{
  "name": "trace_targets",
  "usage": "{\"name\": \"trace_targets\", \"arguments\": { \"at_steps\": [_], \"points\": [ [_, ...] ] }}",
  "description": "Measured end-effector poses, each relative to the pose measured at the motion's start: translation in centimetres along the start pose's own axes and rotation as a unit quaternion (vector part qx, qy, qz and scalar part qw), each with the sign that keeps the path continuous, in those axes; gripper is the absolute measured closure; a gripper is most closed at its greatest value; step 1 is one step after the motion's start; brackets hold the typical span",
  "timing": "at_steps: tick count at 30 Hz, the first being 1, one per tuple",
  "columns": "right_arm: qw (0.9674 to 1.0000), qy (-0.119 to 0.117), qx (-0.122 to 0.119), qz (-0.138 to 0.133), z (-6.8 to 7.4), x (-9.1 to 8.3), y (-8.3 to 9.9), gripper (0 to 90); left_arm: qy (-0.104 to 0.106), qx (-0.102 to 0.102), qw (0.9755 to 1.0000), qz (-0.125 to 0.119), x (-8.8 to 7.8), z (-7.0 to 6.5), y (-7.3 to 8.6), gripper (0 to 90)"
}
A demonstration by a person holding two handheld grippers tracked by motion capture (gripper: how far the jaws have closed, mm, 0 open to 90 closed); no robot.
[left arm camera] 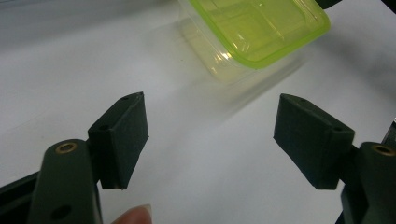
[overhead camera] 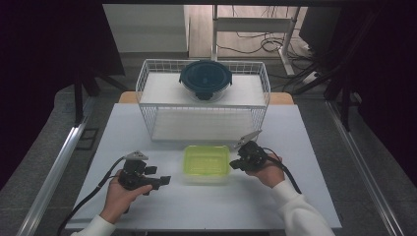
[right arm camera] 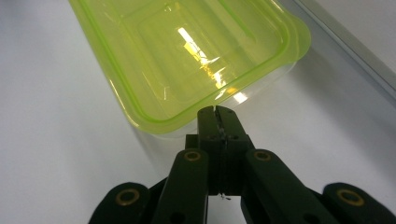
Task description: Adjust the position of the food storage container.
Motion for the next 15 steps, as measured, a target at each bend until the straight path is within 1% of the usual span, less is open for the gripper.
{"name": "trace_targets", "arguments": {
  "at_steps": [3, 6, 8, 13, 15],
  "points": [
    [1.0, 0.001, -0.001, -0.001, 0.1, 0.1, -0.1, 88.6, 0.0, -0.001, 1.0, -0.001, -0.1, 0.1, 0.0, 25.7],
    [0.9999, 0.011, 0.0, 0.007, -0.1, 0.2, 0.1, 88.5, -0.002, -0.002, 1.0, -0.003, -0.1, 0.1, 0.0, 25.7],
    [0.9998, 0.016, 0.004, 0.007, -0.4, 0.2, 0.2, 88.5, -0.002, -0.002, 1.0, -0.003, -0.2, 0.1, 0.0, 25.7],
    [0.9991, 0.031, 0.029, -0.004, -1.2, -0.8, 0.7, 88.5, -0.004, -0.002, 1.0, -0.005, -0.3, 0.2, 0.0, 25.7],
    [0.9984, 0.034, 0.045, -0.011, -1.3, -1.3, 1.1, 88.6, -0.004, -0.003, 1.0, -0.005, -0.3, 0.2, 0.0, 25.7]
  ]
}}
Point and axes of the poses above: each handheld gripper's, and its own axes: x roughly forward along the jaws, y roughly out of its underside, z roughly to its left, the point moved 4 cm from there along x, roughly forward along the jaws, and after that the axes turned 11 degrees about y, right-handed, at the moved point
